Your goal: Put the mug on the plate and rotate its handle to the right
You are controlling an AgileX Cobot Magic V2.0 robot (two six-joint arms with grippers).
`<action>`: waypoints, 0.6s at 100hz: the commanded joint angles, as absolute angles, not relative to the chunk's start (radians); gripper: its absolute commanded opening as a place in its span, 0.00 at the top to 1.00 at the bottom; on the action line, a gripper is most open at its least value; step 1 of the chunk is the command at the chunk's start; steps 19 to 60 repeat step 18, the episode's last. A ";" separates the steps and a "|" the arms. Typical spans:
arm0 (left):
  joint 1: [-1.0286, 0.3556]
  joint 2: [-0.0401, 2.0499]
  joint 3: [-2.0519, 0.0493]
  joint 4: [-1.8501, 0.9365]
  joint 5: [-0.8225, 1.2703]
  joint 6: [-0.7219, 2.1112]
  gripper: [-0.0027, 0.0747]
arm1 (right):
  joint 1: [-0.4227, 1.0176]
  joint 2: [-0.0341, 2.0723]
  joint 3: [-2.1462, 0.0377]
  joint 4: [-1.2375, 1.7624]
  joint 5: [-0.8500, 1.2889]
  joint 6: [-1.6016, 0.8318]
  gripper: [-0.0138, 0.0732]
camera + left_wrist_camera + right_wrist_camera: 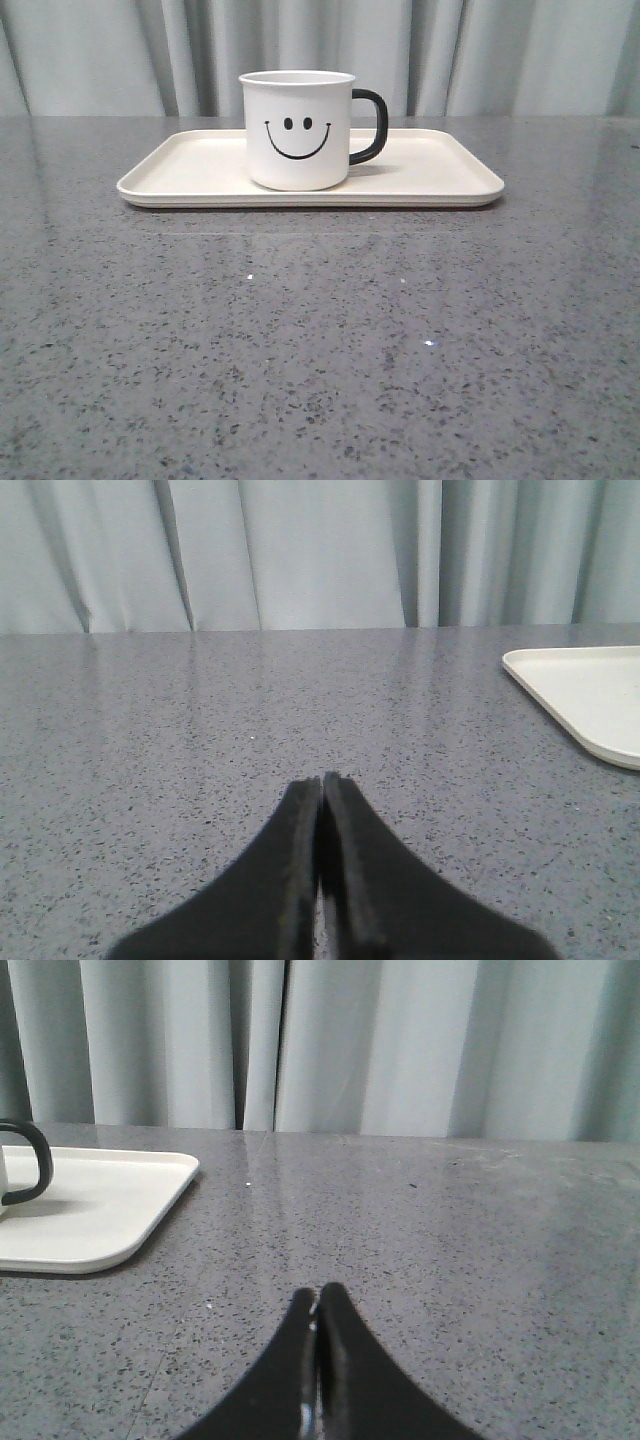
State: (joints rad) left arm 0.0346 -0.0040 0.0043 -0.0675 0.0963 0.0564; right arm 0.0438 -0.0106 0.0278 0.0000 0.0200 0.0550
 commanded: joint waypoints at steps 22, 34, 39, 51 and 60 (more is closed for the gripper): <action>0.037 -0.038 0.008 -0.070 0.021 0.055 0.99 | 0.036 -0.030 0.026 -0.013 -0.053 0.056 0.91; 0.037 -0.038 0.008 -0.070 0.021 0.055 0.99 | 0.036 -0.030 0.026 -0.013 -0.053 0.056 0.91; 0.037 -0.038 0.008 -0.070 0.021 0.055 0.99 | 0.036 -0.030 0.026 -0.013 -0.053 0.056 0.91; 0.037 -0.038 0.008 -0.070 0.021 0.055 0.99 | 0.036 -0.030 0.026 -0.013 -0.053 0.056 0.91; 0.037 -0.038 0.008 -0.070 0.021 0.055 0.99 | 0.036 -0.030 0.026 -0.013 -0.053 0.056 0.91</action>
